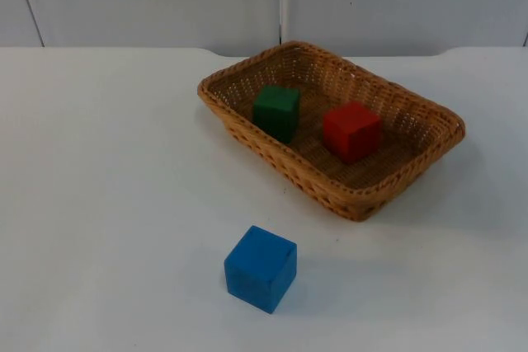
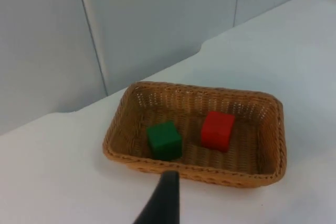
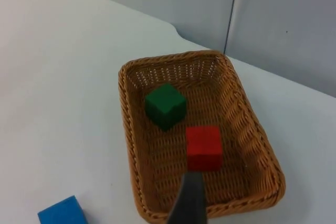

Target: Pick up one cube with each hand and place exactly two cubes into the same basket, leaving the remaining cube outside.

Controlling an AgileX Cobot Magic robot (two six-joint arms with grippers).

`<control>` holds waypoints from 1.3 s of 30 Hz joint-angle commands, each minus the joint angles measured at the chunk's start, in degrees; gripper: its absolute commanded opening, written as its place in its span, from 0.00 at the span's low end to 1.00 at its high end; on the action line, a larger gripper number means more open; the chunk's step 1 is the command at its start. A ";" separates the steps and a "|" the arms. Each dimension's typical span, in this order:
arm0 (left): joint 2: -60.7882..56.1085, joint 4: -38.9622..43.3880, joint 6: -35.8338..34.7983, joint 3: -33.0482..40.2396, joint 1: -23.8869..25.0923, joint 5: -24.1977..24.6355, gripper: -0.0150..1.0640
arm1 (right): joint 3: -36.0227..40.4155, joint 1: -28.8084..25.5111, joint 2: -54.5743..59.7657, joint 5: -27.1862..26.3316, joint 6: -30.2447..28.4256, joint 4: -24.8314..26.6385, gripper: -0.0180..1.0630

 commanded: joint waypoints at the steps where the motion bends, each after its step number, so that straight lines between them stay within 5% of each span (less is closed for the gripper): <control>1: -2.16 2.04 -2.26 1.18 -0.10 -0.47 0.81 | 1.24 -0.30 -2.00 0.28 -0.09 0.31 0.63; 8: -8.19 10.45 -9.42 1.96 -0.10 2.03 0.81 | 6.62 -0.30 -8.68 0.40 -0.09 0.31 0.63; 22: -18.10 13.30 -13.56 1.96 -0.10 10.54 0.81 | 13.54 -0.30 -22.05 1.33 -0.09 0.31 0.63; 39: -34.09 24.86 -24.68 1.96 -0.10 19.27 0.81 | 16.46 -0.30 -32.17 8.03 0.35 0.78 0.63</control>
